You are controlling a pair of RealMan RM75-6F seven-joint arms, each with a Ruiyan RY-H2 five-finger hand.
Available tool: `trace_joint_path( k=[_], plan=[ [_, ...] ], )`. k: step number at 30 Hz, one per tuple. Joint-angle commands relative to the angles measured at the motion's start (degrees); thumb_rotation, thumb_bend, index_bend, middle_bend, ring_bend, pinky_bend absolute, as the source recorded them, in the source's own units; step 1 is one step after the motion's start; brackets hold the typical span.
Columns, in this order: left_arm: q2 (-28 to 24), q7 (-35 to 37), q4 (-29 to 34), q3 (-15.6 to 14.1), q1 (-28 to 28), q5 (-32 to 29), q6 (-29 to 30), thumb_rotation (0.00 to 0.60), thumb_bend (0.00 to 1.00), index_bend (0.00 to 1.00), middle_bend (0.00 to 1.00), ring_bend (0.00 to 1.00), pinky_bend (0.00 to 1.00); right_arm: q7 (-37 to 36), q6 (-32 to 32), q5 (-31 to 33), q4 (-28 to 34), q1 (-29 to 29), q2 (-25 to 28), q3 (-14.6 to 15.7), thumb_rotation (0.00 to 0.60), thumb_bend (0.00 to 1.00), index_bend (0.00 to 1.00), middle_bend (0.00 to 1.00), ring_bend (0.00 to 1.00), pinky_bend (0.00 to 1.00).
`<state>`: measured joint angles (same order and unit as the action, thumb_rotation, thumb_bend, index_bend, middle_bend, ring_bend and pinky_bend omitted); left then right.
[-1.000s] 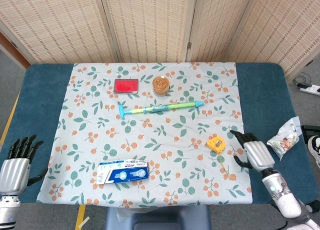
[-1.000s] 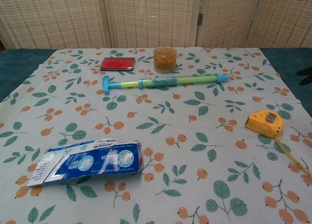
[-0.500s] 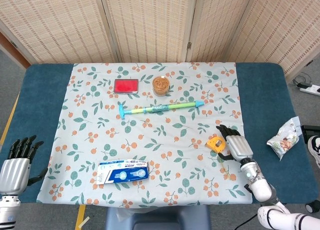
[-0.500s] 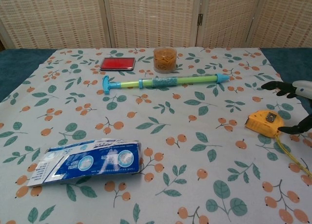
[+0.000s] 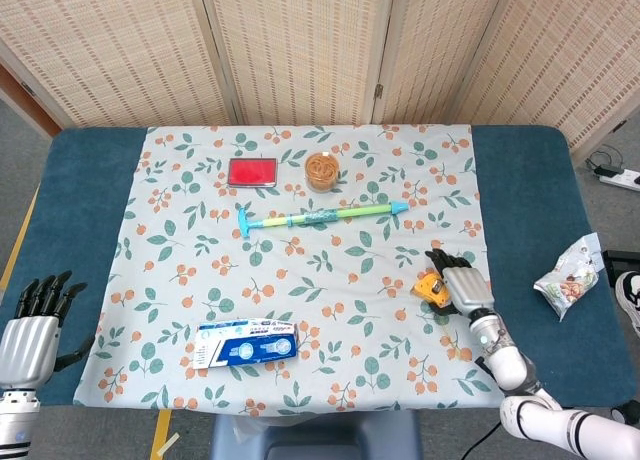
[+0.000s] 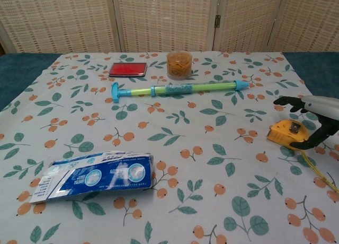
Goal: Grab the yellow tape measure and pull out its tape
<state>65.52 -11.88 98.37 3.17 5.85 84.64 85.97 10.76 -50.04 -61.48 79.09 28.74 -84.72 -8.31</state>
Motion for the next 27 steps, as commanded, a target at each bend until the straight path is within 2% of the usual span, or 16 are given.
trace_joint_path(
  k=[1,11,27],
  plan=[
    [0.1,-0.2,0.1,0.0,0.1,0.1,-0.1,0.6,0.29,0.23,0.11,0.09,0.0,0.3,0.5,1.0,-0.7,0.0,0.6,0.3,0.6,0.31,0.0,0.08,0.14,0.12],
    [0.3,-0.9,0.4,0.1,0.3,0.0,-0.2,0.6,0.29,0.23,0.11,0.09,0.0,-0.6,1.7,0.4,-1.4,0.7,1.6,1.0,0.6,0.31,0.01,0.13,0.17,0.12],
    [-0.1,-0.9,0.8,0.1,-0.4,-0.9,0.1,0.6,0.29,0.22,0.11,0.09,0.0,-1.8,1.6,-4.0,-4.6,2.0,0.5,2.4,0.6,0.31,0.27,0.25,0.24,0.14]
  ],
)
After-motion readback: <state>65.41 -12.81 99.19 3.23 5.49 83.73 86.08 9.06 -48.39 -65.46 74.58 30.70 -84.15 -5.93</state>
